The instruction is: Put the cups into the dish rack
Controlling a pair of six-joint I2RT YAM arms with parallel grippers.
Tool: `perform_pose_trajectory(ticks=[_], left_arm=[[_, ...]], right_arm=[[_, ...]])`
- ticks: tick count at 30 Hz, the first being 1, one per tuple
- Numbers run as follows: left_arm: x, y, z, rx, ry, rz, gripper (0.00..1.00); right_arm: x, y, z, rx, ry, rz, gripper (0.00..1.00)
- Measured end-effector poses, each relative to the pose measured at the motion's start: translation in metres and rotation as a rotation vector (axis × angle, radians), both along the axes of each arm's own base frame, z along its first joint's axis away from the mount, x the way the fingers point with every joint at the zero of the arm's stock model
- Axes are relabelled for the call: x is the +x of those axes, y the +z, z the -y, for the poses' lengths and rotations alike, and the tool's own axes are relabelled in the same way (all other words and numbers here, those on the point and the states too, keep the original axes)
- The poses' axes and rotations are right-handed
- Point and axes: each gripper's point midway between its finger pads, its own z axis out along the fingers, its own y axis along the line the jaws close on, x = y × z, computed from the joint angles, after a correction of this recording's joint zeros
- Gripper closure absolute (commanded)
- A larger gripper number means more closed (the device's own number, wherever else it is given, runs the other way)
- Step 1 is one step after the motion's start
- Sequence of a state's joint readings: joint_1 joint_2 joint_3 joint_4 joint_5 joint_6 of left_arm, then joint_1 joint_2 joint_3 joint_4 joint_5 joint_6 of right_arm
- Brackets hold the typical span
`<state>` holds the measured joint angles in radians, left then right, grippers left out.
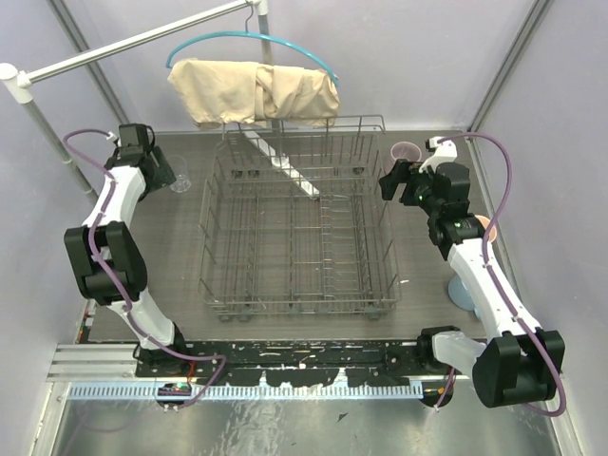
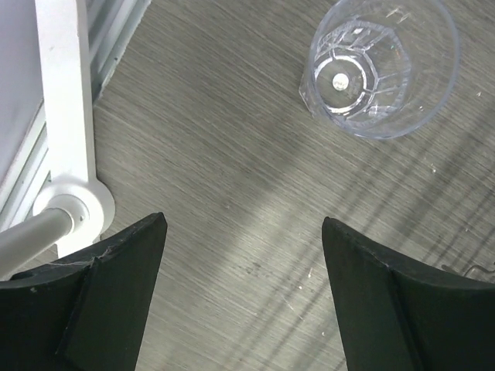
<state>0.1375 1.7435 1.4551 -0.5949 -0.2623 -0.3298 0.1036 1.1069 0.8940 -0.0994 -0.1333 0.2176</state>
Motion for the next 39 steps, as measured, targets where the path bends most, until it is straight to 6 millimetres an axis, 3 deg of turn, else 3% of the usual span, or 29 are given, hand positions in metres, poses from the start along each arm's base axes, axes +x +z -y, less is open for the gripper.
perform_pose_trajectory(ticks=[15,20,27,32,39], left_arm=[[0.045,-0.013,-0.004,-0.036,0.072,0.125,0.21],[0.073,-0.024,-0.007,-0.053,0.092,0.135,0.28],[0.091,-0.050,-0.011,-0.067,0.127,0.077,0.46],[0.090,-0.060,-0.012,-0.070,0.139,0.044,0.56],[0.089,-0.067,-0.012,-0.072,0.150,0.020,0.94]], right_arm=[[0.002,-0.006,-0.001,0.000,0.007,-0.017,0.10],[0.004,-0.012,-0.002,-0.002,0.006,-0.035,0.10],[0.007,-0.005,0.000,-0.004,-0.005,-0.020,0.10],[0.011,-0.003,0.001,-0.003,-0.014,-0.019,0.10],[0.012,-0.006,0.002,-0.002,-0.021,-0.030,0.10]])
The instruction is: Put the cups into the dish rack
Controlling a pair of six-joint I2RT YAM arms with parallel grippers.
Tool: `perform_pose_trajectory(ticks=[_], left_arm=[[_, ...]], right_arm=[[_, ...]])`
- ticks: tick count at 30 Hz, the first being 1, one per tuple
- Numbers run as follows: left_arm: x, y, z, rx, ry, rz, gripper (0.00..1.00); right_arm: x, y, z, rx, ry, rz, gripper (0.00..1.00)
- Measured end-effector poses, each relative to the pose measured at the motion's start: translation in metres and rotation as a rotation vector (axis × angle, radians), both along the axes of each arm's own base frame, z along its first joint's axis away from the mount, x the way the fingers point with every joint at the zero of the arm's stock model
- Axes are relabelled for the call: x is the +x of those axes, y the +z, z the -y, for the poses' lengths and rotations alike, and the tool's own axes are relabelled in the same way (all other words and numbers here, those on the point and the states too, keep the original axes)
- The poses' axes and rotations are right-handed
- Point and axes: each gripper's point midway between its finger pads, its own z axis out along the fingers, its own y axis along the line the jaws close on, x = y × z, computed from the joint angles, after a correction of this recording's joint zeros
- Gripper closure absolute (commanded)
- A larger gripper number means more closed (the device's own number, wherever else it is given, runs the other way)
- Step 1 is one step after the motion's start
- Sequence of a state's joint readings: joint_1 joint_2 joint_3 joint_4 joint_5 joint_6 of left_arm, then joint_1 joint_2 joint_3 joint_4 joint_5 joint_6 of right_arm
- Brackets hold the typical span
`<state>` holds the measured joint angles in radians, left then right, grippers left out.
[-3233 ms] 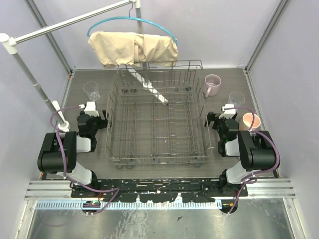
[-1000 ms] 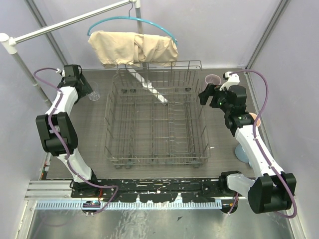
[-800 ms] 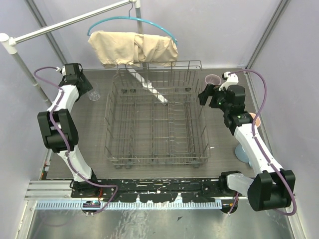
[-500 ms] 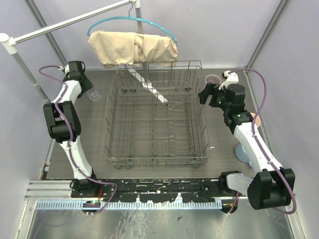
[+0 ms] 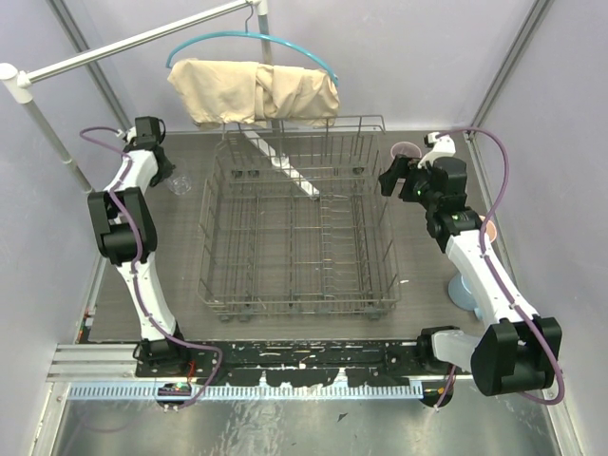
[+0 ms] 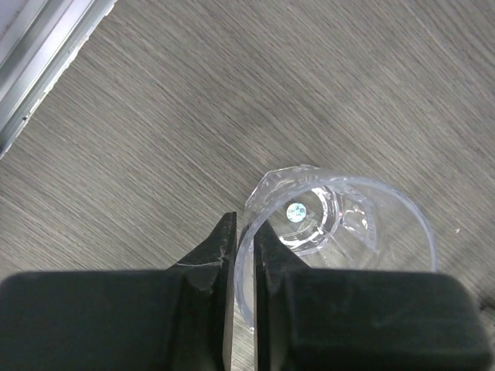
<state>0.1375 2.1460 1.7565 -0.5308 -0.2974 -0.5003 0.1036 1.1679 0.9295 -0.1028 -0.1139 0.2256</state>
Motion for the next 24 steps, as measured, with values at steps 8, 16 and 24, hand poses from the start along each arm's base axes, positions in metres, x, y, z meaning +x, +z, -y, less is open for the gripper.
perform_pose_trajectory(ticks=[8,16,24], left_arm=[[-0.002,0.002,0.006,-0.025,-0.022,-0.005,1.00],[-0.044,0.067,0.023,-0.068,-0.061,0.042,1.00],[-0.095,0.165,0.049,-0.126,-0.114,0.240,1.00]], right_arm=[[-0.002,0.007,0.000,0.009,-0.007,-0.021,0.10],[-0.004,0.022,-0.009,0.059,0.020,-0.038,0.05],[-0.012,0.026,-0.027,0.172,0.071,-0.080,0.01]])
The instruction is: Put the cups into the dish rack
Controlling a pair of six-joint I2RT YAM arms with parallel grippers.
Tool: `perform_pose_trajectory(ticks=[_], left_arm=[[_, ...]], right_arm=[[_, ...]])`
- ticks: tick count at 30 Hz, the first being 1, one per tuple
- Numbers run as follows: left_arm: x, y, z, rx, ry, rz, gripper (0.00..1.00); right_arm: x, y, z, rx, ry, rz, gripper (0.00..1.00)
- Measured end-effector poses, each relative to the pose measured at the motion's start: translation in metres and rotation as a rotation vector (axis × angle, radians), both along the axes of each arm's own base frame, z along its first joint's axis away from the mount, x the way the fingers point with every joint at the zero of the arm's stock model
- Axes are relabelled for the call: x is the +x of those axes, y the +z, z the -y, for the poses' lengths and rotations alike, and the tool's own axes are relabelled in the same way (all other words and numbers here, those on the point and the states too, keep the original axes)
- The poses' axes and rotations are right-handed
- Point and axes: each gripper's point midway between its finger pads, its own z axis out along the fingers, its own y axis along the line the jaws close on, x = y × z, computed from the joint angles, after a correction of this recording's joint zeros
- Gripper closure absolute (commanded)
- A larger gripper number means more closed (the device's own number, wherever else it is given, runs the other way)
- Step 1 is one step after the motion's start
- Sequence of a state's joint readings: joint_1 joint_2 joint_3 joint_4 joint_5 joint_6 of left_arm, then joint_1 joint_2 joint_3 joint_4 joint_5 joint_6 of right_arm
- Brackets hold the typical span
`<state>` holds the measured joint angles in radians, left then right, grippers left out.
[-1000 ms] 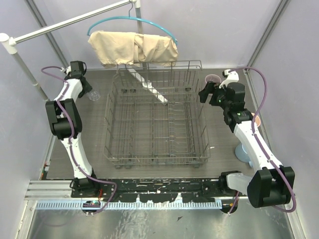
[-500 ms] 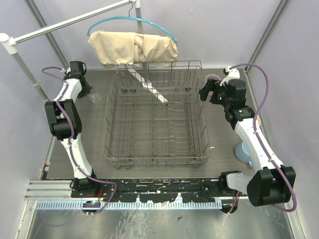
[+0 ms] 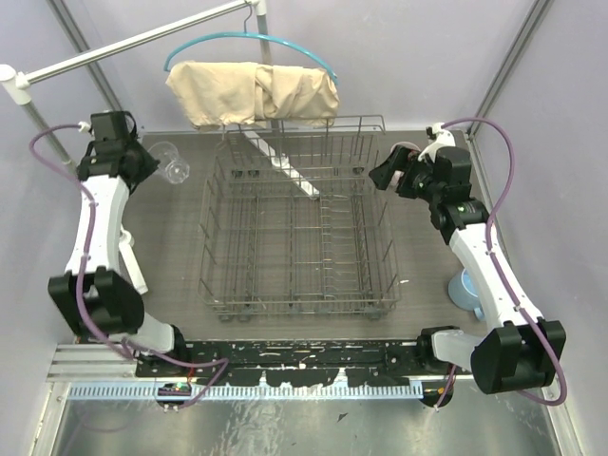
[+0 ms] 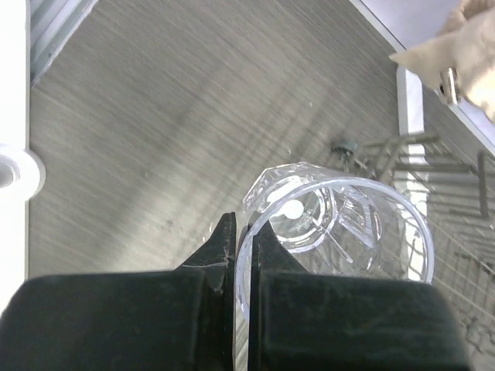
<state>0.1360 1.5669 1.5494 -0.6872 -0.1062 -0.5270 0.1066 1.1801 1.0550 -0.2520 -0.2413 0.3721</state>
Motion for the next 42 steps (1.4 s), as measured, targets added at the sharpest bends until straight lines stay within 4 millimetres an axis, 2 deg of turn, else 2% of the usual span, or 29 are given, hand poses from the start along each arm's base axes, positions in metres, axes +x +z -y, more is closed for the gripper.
perform_pose_trajectory(ticks=[6,11,15,19,22,26,30,36,42], left_arm=[[-0.059,0.038,0.023,-0.083,-0.020,0.093,1.00],[-0.087,0.076,0.052,-0.201,-0.091,0.214,1.00],[-0.100,0.080,0.086,-0.359,-0.165,0.226,1.00],[-0.116,0.083,0.131,-0.529,-0.246,0.209,1.00],[-0.135,0.110,0.164,-0.658,-0.320,0.252,1.00],[-0.155,0.156,0.197,-0.817,-0.416,0.345,1.00],[-0.169,0.188,0.221,-0.969,-0.492,0.384,1.00],[-0.176,0.196,0.264,-1.106,-0.575,0.313,1.00],[-0.177,0.185,0.300,-1.132,-0.621,0.237,1.00]], right_arm=[[-0.013,0.009,-0.024,0.095,0.071,-0.019,0.00],[-0.029,0.025,-0.040,0.157,0.124,-0.007,0.00],[-0.042,0.040,-0.055,0.225,0.179,-0.005,0.00],[-0.056,0.058,-0.075,0.313,0.263,-0.009,0.00],[-0.067,0.076,-0.091,0.404,0.341,-0.005,0.00],[-0.083,0.107,-0.111,0.550,0.453,0.011,0.00],[-0.102,0.137,-0.127,0.692,0.570,0.018,0.00],[-0.123,0.173,-0.148,0.847,0.711,0.023,0.00],[-0.126,0.177,-0.168,0.916,0.768,-0.037,0.00]])
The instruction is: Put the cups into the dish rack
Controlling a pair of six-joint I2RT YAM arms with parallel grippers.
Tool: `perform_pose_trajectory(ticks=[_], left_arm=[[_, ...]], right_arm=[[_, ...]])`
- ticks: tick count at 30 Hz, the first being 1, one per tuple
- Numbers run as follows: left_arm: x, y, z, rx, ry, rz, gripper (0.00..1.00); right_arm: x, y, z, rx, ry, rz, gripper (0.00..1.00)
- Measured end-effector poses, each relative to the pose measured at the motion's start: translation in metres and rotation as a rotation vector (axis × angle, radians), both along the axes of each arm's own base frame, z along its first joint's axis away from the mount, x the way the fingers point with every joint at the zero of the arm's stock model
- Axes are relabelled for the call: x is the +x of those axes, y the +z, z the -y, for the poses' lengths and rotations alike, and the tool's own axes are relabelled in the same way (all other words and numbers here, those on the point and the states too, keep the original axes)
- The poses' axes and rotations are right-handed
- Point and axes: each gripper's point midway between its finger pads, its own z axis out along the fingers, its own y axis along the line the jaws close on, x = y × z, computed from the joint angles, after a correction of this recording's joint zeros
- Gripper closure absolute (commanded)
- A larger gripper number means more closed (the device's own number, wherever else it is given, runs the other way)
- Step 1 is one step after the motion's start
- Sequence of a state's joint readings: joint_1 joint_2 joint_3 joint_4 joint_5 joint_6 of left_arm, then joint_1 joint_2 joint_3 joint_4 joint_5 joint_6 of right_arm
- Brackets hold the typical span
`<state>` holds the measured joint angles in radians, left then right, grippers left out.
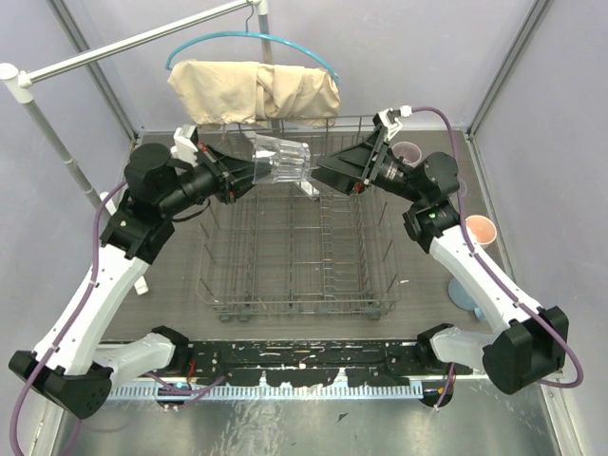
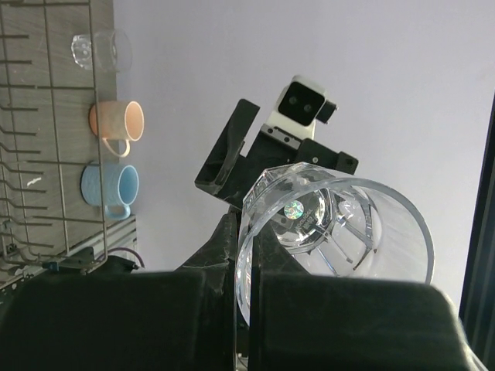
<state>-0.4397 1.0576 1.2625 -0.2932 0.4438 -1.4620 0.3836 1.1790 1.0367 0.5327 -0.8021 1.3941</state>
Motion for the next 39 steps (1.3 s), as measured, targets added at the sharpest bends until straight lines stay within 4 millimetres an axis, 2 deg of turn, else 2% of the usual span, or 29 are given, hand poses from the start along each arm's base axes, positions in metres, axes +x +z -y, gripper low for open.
perform_pose_trajectory(ticks=[5,13,21,30,34,36,39], left_arm=[[0.001,-0.004,0.017,0.004,-0.029,-0.008,1.00],[0.007,-0.004,0.021,-0.002,-0.020,-0.005,1.00],[0.010,-0.004,0.025,-0.006,-0.025,-0.006,1.00],[0.010,-0.001,0.025,-0.019,-0.025,-0.001,1.00],[0.011,-0.003,0.025,-0.023,-0.019,-0.012,1.00],[0.011,-0.006,0.025,-0.022,-0.015,-0.017,1.00],[0.012,-0.010,0.024,-0.020,-0.009,-0.022,0.76]], right_arm=[[0.003,0.005,-0.013,0.022,0.032,-0.015,0.00],[-0.001,0.016,-0.018,0.050,0.055,0.008,0.00],[0.004,0.012,-0.024,0.055,0.065,-0.008,0.09],[0.008,0.013,-0.023,0.069,0.041,-0.009,0.31],[0.010,0.011,-0.023,0.072,0.026,-0.006,0.50],[0.012,0.008,-0.023,0.072,0.019,-0.010,0.64],[0.014,0.005,-0.024,0.070,0.011,-0.016,0.69]])
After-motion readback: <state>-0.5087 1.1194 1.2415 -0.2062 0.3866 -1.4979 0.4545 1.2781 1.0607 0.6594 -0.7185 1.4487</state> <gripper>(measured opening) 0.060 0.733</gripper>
